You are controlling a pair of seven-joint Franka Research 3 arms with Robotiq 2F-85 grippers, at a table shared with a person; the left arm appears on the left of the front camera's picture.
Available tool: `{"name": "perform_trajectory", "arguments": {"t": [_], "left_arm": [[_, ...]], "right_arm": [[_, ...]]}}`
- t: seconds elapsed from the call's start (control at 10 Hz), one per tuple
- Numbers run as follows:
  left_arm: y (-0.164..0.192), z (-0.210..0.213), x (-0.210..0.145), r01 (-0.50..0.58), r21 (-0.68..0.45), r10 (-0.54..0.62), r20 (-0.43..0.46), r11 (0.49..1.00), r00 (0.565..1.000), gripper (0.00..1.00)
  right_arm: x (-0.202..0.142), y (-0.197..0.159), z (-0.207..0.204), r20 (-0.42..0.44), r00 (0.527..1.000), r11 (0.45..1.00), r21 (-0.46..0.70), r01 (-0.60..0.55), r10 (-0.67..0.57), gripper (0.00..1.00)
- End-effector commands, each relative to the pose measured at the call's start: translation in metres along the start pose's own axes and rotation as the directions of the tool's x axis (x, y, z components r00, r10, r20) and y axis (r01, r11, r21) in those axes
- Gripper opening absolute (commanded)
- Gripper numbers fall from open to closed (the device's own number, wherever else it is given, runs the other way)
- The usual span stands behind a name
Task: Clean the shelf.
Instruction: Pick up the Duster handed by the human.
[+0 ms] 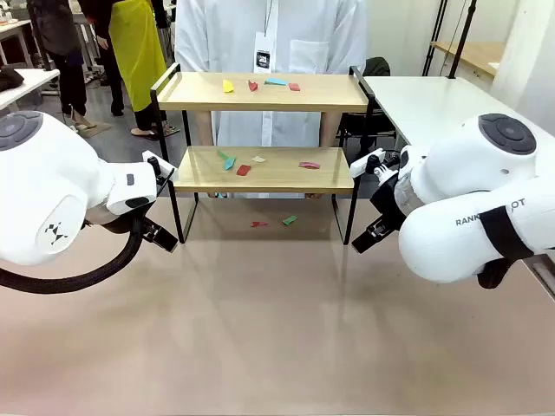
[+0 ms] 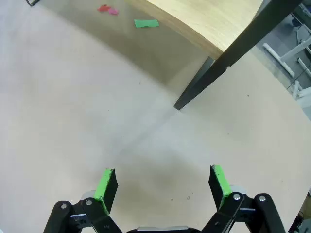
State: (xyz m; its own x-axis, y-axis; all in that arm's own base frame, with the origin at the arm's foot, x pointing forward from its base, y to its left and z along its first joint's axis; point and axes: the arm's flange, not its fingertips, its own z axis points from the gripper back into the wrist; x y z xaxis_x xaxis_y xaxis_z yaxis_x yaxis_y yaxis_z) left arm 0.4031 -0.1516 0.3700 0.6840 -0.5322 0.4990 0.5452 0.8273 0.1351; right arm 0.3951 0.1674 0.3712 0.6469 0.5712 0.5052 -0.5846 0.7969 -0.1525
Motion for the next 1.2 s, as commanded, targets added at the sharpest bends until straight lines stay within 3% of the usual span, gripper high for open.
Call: {"name": "perform_trajectory", "arguments": {"t": [0.0,0.8,1.1], "left_arm": [[0.0,0.0,0.0,0.0,0.0,0.0,0.0,1.0,1.0,1.0],[0.0,0.0,0.0,0.0,0.0,0.0,0.0,1.0,1.0,1.0],[0.029,0.055,0.031,0.048,-0.077,-0.045,0.051,0.996,0.998,1.0]], "right_arm": [[0.0,0.0,0.0,0.0,1.0,1.0,0.0,0.0,0.0,1.0],[0.0,0.0,0.0,0.0,1.0,1.0,0.0,-0.001,0.001,1.0],[0.031,-0.048,0.064,0.142,0.989,0.999,0.026,0.048,-0.051,1.0]]}}
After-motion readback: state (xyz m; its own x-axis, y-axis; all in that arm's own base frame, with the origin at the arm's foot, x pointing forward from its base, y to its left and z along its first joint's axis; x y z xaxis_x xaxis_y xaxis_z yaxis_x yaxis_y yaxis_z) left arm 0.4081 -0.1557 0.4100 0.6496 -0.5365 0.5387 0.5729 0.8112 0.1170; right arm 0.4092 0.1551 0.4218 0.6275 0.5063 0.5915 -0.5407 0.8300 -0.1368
